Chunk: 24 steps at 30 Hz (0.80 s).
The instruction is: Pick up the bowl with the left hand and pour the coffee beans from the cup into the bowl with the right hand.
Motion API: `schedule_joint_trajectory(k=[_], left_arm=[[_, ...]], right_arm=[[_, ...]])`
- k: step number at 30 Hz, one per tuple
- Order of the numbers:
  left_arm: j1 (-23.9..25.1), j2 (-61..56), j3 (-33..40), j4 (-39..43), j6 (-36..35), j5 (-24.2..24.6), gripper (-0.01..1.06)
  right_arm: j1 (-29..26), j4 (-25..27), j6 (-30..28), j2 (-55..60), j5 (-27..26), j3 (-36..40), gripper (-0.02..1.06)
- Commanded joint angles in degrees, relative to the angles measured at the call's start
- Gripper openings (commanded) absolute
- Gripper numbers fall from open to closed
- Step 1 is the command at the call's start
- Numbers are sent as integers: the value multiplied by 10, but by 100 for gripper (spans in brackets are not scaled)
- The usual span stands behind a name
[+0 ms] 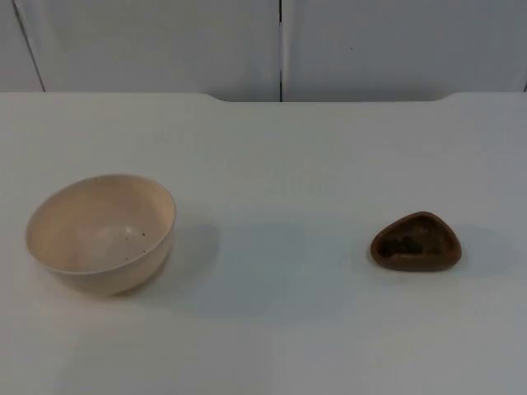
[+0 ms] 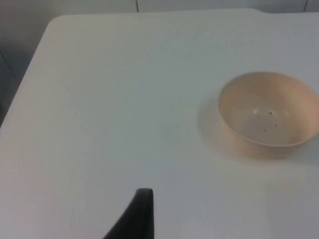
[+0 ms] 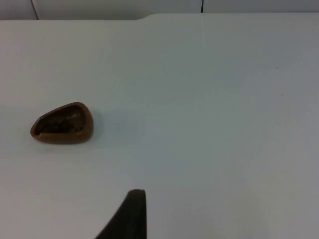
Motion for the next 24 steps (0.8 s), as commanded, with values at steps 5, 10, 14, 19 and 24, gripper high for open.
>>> schedule_joint_trajectory(k=[5,10,14,19,24], left_arm=[[1,-2,2,14,-1,-2,105],[1,-2,2,14,-1,-2,105],[1,-2,2,14,-1,-2,105],[-7,-2,2,11,-1,-2,105],[-7,-2,2,11,-1,-2,105]], right_arm=[[-2,-2,1,-2,-3,-1,105],[-2,-2,1,-2,-2,-1,105],[-2,-2,1,-2,-2,-1,105],[-2,-2,1,-2,-2,-1,105],[-2,-2,1,-2,-2,-1,105]])
